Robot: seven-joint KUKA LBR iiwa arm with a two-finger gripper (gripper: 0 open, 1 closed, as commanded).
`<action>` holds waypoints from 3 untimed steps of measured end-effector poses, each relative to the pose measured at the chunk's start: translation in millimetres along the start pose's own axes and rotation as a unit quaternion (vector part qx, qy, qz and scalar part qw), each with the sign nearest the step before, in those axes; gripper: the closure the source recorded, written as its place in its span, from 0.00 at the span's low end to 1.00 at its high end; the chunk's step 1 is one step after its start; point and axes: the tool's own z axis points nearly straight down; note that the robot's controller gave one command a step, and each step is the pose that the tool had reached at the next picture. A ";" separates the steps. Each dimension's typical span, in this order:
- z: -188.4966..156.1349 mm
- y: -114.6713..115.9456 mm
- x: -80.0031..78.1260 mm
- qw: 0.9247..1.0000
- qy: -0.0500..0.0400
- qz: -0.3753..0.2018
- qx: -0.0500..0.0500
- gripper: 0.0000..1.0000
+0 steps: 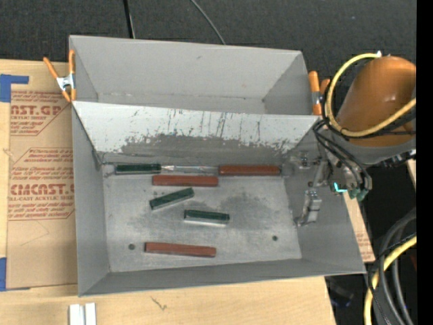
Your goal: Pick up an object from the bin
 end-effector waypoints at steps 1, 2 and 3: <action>-4.1 0.4 -1.7 1.000 -0.004 -0.001 0.001 0.00; -4.1 0.6 -1.7 1.000 -0.004 -0.001 0.001 0.00; 45.6 45.9 6.4 1.000 -0.007 -0.011 0.001 0.00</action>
Offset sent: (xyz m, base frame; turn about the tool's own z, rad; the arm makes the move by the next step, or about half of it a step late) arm 0.0000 0.0000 0.0000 0.0000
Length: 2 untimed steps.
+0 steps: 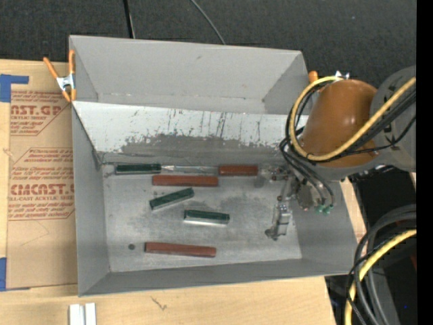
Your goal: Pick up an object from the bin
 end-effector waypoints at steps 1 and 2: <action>59.4 0.3 -17.3 1.000 0.001 -0.013 -0.002 0.00; 88.4 47.5 -9.8 0.999 0.004 -0.050 -0.002 1.00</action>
Offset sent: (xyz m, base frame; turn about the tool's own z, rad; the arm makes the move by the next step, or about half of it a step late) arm 0.0095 0.0464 -0.0879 -0.0993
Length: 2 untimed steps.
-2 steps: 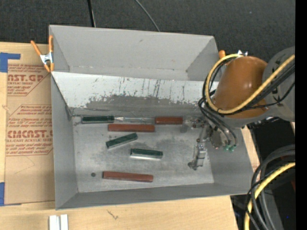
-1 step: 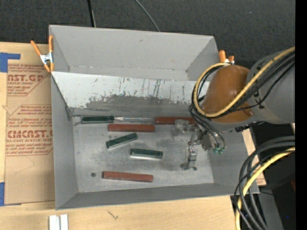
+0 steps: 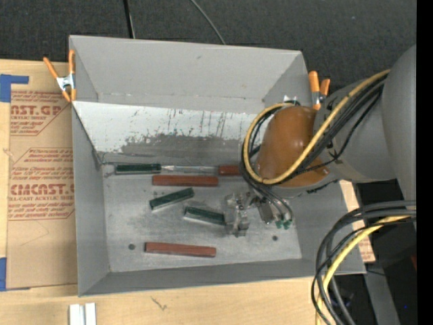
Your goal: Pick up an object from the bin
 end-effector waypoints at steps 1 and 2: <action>0.0 -0.2 0.0 1.000 0.000 0.000 0.000 0.00; 0.0 -0.3 0.0 1.000 0.000 0.000 0.000 0.00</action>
Offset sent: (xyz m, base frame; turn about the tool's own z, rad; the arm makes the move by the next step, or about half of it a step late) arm 0.0000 0.0000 0.0000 0.0000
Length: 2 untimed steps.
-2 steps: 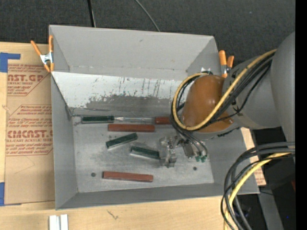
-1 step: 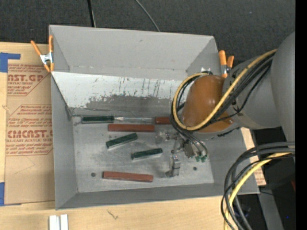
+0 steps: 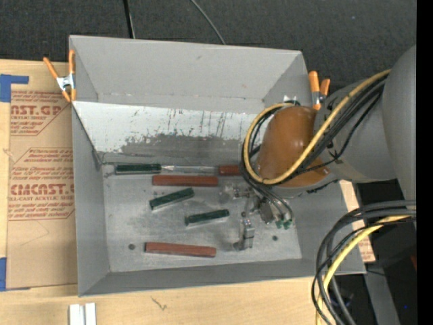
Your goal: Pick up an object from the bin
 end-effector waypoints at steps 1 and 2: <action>18.8 37.8 -30.9 0.999 -0.001 0.047 -0.001 1.00; 18.7 37.8 -30.9 0.999 -0.001 0.047 -0.001 1.00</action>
Offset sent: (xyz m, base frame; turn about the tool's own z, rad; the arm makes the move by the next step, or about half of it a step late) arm 0.0000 0.0000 0.0000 0.0000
